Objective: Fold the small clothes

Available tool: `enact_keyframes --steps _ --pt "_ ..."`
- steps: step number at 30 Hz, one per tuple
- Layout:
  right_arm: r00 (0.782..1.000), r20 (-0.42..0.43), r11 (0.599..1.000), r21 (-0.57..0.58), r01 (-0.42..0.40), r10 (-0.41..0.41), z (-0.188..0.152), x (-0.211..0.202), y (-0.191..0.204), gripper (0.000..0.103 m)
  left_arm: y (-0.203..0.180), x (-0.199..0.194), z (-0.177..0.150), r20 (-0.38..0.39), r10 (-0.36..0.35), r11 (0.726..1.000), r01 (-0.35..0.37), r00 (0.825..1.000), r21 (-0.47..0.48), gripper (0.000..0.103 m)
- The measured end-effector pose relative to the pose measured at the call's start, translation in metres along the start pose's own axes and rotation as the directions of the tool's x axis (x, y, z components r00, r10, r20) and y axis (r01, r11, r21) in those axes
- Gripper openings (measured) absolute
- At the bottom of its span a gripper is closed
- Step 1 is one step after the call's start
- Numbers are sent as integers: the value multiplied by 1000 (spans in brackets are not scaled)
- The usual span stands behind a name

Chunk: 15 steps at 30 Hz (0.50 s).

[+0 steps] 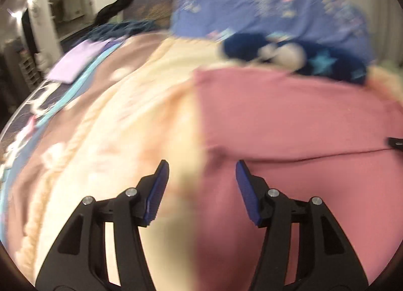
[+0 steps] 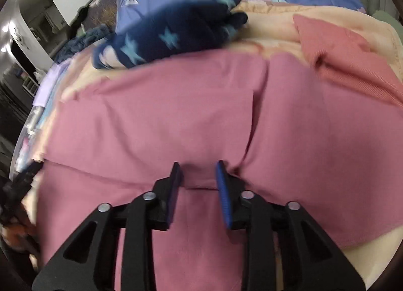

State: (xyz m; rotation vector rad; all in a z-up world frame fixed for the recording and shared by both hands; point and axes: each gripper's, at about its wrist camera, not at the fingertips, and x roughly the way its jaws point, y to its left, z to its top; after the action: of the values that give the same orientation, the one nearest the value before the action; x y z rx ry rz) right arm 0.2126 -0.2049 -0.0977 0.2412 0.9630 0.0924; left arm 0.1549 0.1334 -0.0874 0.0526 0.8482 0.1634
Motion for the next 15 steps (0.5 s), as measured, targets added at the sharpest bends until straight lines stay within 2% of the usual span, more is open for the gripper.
enact_keyframes --steps 1,2,4,8,10,11,12,13,15 --pt "999 49 1000 5 5 -5 -5 -2 1 28 14 8 -1 -36 -1 998 -1 999 -58 56" --pt "998 60 1000 -2 11 -11 -6 -6 4 31 27 11 -1 -45 -58 990 52 997 -128 56" --pt "998 70 999 -34 9 -7 -5 -17 12 34 41 8 2 -24 -105 978 99 994 -183 55" --pt "988 124 995 -5 -95 95 1 -38 12 35 29 -1 10 26 -129 986 131 991 -104 55" --pt "989 120 995 25 -92 89 6 -36 8 40 14 1 15 24 -122 991 123 992 -47 54" --pt "992 104 997 40 -72 67 4 -33 7 40 7 4 15 15 -91 995 92 996 -34 35" --pt "996 77 997 62 -46 41 3 -25 3 40 7 6 11 -4 -40 998 40 999 -39 26" --pt "998 46 995 86 -43 39 -1 -15 -3 39 16 11 10 -27 -51 996 49 998 -78 26" --pt "995 76 995 80 -67 61 -9 -21 -7 39 36 15 1 -39 -91 986 85 995 -146 27"
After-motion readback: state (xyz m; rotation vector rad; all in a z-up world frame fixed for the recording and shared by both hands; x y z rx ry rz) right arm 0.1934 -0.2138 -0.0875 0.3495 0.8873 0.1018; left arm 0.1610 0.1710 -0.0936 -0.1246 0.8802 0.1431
